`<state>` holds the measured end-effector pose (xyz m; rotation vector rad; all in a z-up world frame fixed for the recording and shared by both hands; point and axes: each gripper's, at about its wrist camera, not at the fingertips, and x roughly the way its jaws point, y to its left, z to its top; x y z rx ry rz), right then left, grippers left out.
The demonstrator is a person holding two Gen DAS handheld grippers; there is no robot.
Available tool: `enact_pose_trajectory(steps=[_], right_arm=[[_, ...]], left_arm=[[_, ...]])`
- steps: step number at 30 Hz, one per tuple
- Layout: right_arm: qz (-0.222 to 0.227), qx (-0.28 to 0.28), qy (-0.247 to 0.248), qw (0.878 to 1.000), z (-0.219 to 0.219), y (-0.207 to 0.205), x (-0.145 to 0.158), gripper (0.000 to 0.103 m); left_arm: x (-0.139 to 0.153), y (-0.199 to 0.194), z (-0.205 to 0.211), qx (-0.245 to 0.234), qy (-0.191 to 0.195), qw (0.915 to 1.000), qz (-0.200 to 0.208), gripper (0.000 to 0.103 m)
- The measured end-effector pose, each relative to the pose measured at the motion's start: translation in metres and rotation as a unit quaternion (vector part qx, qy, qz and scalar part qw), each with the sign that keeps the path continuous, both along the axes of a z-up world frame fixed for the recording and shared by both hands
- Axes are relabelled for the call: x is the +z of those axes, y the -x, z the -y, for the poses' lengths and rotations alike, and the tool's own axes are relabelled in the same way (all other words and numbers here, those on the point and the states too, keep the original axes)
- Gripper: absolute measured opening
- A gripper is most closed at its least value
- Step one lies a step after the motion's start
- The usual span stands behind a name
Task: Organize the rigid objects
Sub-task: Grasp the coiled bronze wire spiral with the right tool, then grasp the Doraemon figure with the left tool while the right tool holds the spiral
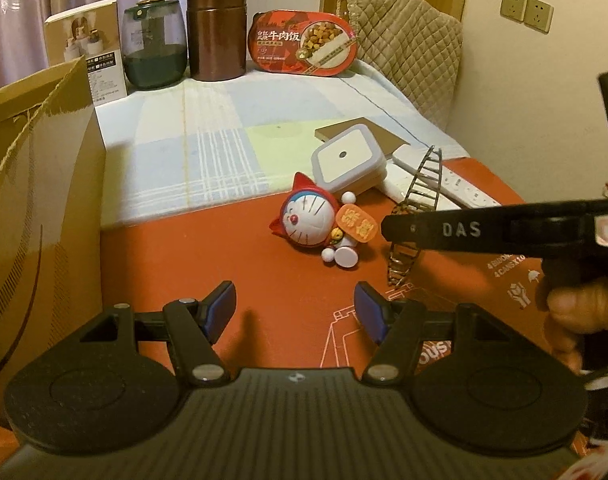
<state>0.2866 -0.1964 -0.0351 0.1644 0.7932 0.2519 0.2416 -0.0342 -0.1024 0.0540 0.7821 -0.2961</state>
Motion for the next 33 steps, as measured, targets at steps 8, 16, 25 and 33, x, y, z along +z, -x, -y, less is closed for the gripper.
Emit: enact_pose_trajectory(steps=[8,16,25,33], right_arm=[[-0.004,0.035,0.008,0.999,0.000,0.001,0.000,0.029],[0.006,0.095,0.080,0.992,0.016,0.028,0.006,0.029],[0.040,0.053,0.065,0.996,0.013,0.040,-0.002,0.031],[0.054,0.049,0.089,0.993,0.009,0.033,-0.008,0.023]], left_arm=[[-0.002,-0.001,-0.003,0.002,0.003,1.0000,-0.001,0.061],[-0.003,-0.001,0.000,0.001,0.009,1.0000,-0.002,0.061],[-0.004,-0.005,0.003,0.004,0.012,0.9999,0.002,0.062],[-0.009,-0.013,0.008,0.002,0.020,0.9998,0.006,0.066]])
